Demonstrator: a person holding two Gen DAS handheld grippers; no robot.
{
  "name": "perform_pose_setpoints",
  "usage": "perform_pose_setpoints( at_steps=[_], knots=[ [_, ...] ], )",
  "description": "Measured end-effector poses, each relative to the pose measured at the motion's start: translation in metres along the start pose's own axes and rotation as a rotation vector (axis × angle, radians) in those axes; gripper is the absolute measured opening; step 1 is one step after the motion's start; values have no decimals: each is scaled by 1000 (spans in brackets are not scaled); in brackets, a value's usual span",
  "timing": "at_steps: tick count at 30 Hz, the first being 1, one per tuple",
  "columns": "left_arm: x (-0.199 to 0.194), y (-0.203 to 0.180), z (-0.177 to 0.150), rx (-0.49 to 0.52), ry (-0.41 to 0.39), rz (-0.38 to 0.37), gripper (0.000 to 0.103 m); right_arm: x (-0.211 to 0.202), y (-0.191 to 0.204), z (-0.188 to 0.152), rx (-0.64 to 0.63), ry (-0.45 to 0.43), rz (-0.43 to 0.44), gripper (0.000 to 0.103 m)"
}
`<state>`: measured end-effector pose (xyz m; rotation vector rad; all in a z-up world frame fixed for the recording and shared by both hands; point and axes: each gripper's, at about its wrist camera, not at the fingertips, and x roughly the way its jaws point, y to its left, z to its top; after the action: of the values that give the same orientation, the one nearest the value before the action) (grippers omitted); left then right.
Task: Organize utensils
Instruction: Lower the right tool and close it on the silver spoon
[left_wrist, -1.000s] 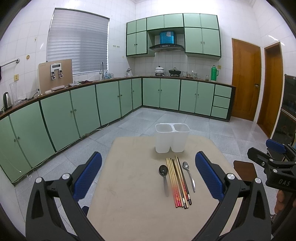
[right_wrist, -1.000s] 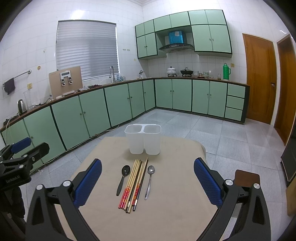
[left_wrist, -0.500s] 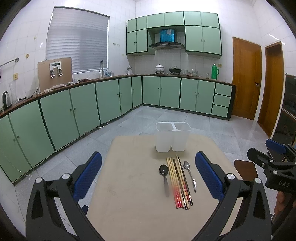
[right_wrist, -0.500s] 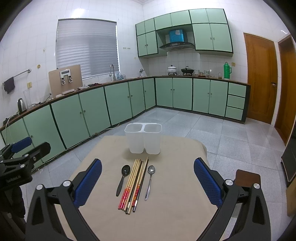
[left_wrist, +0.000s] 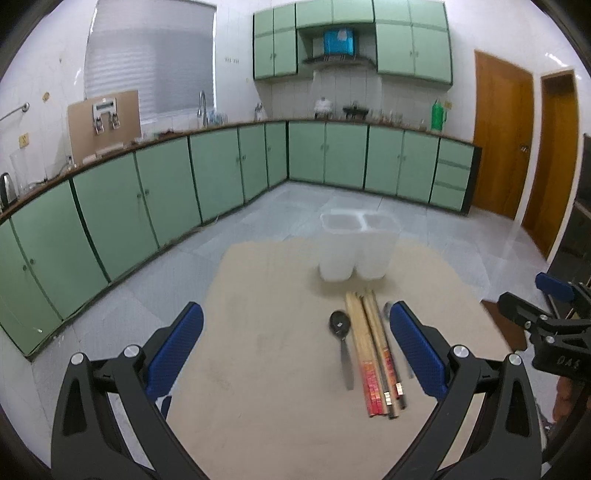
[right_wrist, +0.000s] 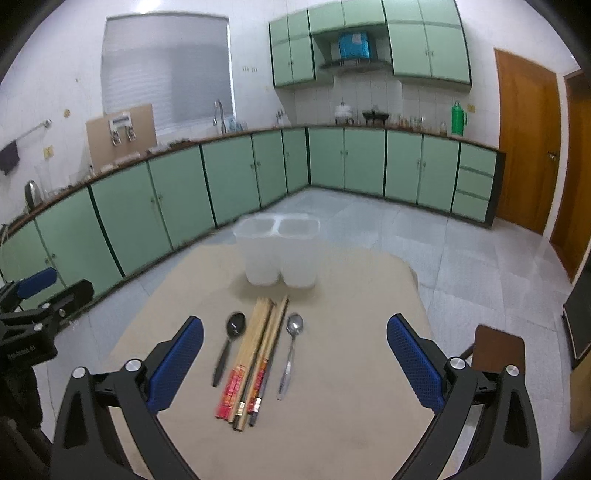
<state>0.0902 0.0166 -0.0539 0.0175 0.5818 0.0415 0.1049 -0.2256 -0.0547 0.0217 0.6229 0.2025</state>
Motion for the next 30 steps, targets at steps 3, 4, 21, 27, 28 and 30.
perform_pose_setpoints(
  at_steps=[3,4,21,27,28,30],
  knots=[
    [32,6,-5,2,59,6,98,36,-5,-4,-8,69,-13,97],
    [46,7,-8,3,88,12,98,45,-8,-6,-6,86,-9,97],
    [174,11,-33,18,334,-3,98,197,-8,-19,-7,338,11,66],
    [191,11,-36,13,358,-15,98,217,-6,-22,-4,367,13,52],
    [192,10,-36,16,360,-17,98,220,-6,-22,-1,371,12,49],
    [196,9,-36,18,361,-21,98,224,-7,-23,15,382,22,44]
  ],
)
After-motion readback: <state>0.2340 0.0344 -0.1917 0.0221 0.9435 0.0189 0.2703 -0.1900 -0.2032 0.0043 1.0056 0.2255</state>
